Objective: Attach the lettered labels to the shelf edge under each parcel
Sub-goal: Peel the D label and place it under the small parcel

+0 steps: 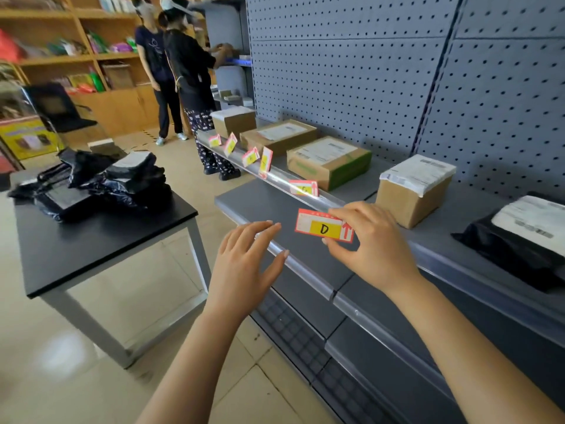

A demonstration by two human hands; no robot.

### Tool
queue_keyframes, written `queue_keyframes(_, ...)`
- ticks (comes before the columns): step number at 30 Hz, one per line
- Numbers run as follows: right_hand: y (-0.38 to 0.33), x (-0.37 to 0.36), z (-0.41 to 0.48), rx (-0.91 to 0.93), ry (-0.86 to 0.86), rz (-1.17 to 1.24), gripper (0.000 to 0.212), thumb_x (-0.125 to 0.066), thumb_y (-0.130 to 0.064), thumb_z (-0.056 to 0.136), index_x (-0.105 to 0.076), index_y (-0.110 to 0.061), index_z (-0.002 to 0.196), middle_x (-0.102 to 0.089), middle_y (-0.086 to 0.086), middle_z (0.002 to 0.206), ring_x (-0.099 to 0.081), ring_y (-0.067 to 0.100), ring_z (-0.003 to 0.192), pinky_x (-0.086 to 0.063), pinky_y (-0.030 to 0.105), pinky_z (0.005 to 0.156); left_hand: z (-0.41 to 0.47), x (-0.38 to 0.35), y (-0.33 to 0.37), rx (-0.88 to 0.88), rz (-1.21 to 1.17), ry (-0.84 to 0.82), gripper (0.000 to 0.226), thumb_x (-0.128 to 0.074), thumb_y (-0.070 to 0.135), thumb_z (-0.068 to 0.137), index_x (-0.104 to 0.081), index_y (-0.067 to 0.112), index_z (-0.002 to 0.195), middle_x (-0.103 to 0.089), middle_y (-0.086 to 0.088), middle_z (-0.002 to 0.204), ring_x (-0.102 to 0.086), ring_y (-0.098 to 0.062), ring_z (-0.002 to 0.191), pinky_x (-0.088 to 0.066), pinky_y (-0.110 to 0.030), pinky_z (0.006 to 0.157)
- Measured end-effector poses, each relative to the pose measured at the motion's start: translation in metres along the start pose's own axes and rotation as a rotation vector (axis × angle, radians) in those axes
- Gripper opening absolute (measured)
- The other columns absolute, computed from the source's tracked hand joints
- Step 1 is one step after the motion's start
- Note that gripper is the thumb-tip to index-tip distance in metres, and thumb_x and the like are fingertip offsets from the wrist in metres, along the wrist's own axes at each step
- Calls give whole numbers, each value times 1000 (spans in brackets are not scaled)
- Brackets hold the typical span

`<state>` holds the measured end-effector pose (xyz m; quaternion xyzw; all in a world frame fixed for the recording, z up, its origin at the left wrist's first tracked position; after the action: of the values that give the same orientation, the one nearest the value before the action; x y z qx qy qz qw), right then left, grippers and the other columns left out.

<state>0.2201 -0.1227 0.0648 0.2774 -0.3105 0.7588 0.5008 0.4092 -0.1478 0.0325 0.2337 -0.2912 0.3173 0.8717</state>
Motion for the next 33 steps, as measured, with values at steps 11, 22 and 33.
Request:
queue_keyframes(11, 38, -67, 103, -24, 47, -21, 41, -76, -28, 77, -65, -13, 114, -60, 2, 104, -55, 22, 95, -39, 34, 87, 93, -51, -85, -8, -16, 32, 39, -63, 37, 92, -62, 17, 125, -60, 2, 126, -54, -19, 118, -41, -39, 104)
queue_keyframes(22, 66, -61, 96, -218, 49, -277, 44, -77, -28, 74, -66, -13, 114, -61, 3, 102, -56, 25, 93, -39, 35, 86, 140, -103, -84, -202, -227, -53, 37, -62, 36, 92, -62, 17, 124, -60, 1, 126, -53, -19, 119, -35, -30, 103)
queue_keyframes(33, 57, 7, 3, -572, 106, -585, 45, -80, -23, 72, -66, -13, 114, -60, 3, 101, -55, 25, 94, -32, 30, 88, 150, -127, -13, -545, -579, -70, 34, -67, 28, 90, -66, 11, 119, -62, -4, 120, -58, -25, 110, -42, -34, 94)
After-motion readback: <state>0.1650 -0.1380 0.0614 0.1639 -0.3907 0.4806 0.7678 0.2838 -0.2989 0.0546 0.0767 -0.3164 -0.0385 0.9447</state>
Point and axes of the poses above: each hand's wrist, its own z-axis towards the middle knuckle, its own x-axis out of the back of the hand, y = z × x, the point moved 9 cm from there along z, towards the middle knuckle
